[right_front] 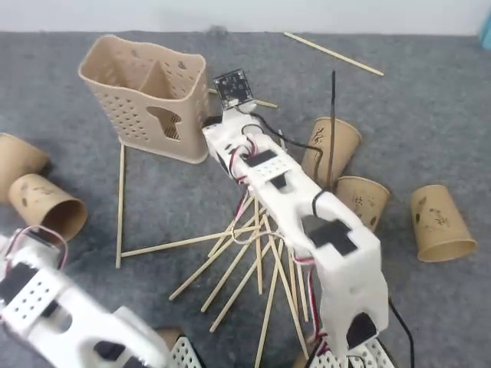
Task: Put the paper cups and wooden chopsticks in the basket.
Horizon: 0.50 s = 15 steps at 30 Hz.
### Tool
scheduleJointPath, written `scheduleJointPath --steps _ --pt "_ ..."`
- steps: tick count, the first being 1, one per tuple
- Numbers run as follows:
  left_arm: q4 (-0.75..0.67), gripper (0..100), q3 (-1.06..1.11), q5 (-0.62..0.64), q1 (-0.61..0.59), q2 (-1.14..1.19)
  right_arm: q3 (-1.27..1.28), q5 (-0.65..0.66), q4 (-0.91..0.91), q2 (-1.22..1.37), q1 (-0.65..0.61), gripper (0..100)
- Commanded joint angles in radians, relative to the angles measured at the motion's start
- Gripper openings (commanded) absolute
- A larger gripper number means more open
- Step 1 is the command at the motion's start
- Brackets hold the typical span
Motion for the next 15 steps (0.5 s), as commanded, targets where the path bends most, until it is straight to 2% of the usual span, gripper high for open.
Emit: scheduleJointPath --steps 1,9,15 --pt "-0.003 13 -0.030 0.012 0.006 -0.021 -0.153 0.028 -0.007 0.044 0.045 0.8" --pt "-0.003 13 -0.030 0.012 0.006 -0.021 -0.242 0.025 0.097 0.077 0.065 0.8" --pt "-0.003 13 -0.030 0.012 0.005 -0.021 -0.239 -0.032 0.446 -0.097 0.067 0.8"
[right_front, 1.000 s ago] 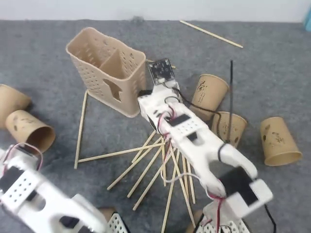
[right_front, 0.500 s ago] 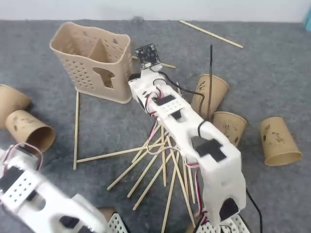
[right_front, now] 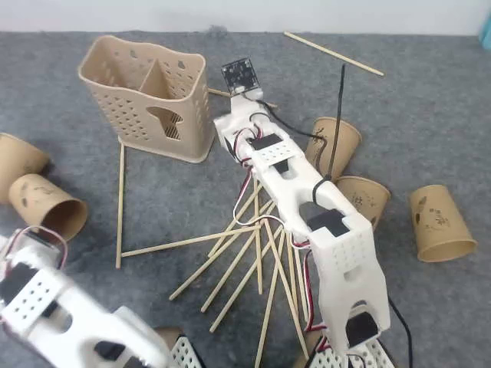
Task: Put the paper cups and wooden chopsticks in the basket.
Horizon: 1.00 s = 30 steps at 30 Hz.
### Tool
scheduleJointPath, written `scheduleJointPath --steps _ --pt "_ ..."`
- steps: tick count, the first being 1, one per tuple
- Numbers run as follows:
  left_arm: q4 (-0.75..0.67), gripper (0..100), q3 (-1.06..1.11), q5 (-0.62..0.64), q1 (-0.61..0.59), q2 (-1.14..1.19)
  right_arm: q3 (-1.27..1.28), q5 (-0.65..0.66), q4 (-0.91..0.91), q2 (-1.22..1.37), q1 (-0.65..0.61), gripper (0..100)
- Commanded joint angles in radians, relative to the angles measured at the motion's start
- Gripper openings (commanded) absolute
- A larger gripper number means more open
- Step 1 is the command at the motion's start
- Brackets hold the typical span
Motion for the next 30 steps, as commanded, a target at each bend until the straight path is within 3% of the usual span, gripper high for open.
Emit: scheduleJointPath --steps 1,4,9,15,18,25,30 --pt "-0.003 13 -0.031 0.014 0.006 -0.021 -0.054 -0.055 0.186 -0.209 0.013 0.8" --pt "-0.003 13 -0.031 0.014 0.006 -0.021 -0.041 -0.097 0.197 -0.269 0.012 0.8" --pt "-0.003 13 -0.031 0.012 0.008 -0.021 -0.043 -0.091 0.022 -0.245 0.012 0.8" --pt "-0.006 13 -0.035 0.014 -0.002 -0.021 -0.057 0.123 -0.045 -0.220 0.007 0.8" --pt "-0.037 13 -0.054 0.012 -0.043 -0.028 -0.044 0.060 -0.022 -0.219 0.015 0.8" --pt "-0.186 13 -0.177 0.017 -0.296 -0.018 0.015 -0.101 0.133 -0.311 0.024 0.8" --pt "-0.250 13 -0.219 0.017 -0.338 -0.017 0.091 -0.149 0.220 -0.475 0.025 0.8"
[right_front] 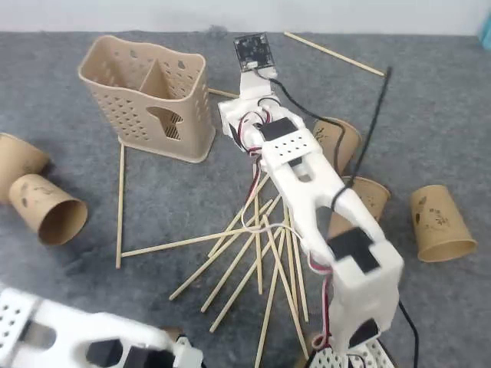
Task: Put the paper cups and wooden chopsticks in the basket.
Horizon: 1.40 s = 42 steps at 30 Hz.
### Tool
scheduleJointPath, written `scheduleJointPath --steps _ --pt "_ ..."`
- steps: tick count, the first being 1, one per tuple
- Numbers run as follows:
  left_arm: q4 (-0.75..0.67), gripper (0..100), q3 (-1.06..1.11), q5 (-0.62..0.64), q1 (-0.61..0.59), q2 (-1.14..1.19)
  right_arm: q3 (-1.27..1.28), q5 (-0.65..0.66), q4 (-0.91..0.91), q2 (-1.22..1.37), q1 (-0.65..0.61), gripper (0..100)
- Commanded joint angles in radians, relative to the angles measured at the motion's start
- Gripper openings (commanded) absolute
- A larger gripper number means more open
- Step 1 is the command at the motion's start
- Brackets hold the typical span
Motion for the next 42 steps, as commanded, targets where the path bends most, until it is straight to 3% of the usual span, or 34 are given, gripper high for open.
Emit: scheduleJointPath --steps 1,7,12,19,23,30,42 --pt "-0.094 13 -0.059 0.012 -0.034 -0.017 0.028 -0.021 0.053 -0.191 0.028 0.8" --pt "-0.218 13 -0.102 0.012 -0.106 0.120 0.091 -0.021 0.170 -0.369 0.050 0.8" --pt "-0.259 13 -0.314 0.009 -0.175 0.443 0.098 -0.021 0.093 -0.337 0.048 0.8" --pt "-0.061 13 -0.786 0.012 -0.238 0.888 0.078 -0.021 -0.104 -0.160 0.048 0.8" --pt "0.021 13 -0.998 0.014 -0.264 1.036 0.000 -0.020 -0.120 -0.041 0.050 0.8" --pt "0.057 13 -1.164 0.014 -0.290 1.175 -0.193 -0.021 -0.120 0.211 0.051 0.9" --pt "0.054 13 -1.179 0.014 -0.295 1.208 -0.594 -0.025 -0.119 0.595 0.128 1.8"
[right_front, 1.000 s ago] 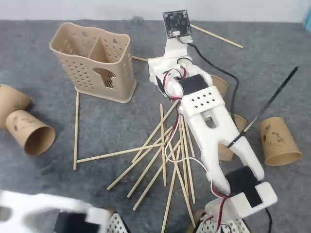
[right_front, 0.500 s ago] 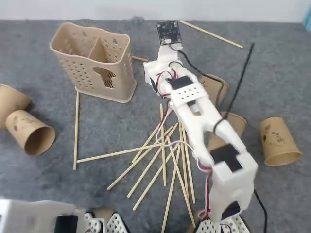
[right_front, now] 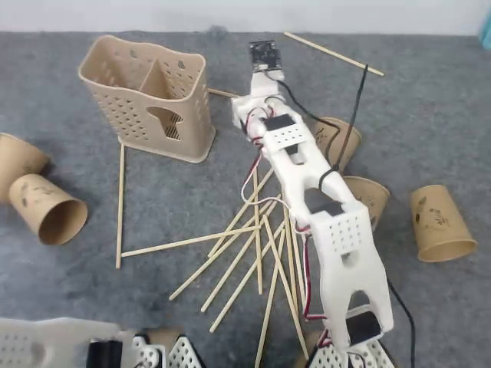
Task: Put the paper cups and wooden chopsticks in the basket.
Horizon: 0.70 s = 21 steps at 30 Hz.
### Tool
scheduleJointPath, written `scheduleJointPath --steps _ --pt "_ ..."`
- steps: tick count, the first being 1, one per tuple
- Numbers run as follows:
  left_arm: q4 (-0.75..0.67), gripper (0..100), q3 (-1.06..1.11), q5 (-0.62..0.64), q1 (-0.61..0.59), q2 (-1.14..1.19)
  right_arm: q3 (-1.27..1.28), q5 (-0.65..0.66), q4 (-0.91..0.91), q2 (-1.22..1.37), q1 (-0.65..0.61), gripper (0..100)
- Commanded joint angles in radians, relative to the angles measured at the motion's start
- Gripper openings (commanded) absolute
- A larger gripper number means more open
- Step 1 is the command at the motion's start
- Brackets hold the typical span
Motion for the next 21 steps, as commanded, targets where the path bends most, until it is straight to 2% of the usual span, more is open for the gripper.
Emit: scheduleJointPath --steps 1,5,7,15,21 --pt "0.000 13 -0.048 0.012 0.002 -0.011 -0.140 -0.009 -0.005 0.035 0.027 3.9" --pt "0.000 13 -0.042 0.012 0.003 -0.009 -0.269 -0.008 0.125 0.088 0.016 17.2" --pt "0.000 13 -0.042 0.011 0.003 -0.009 -0.341 -0.006 0.183 0.119 0.016 20.2" --pt "0.000 13 -0.041 0.008 0.003 -0.008 -0.608 0.094 0.269 0.326 0.038 19.7" --pt "-0.002 13 -0.021 0.006 0.005 -0.008 -0.801 0.135 0.278 0.466 0.056 15.2"
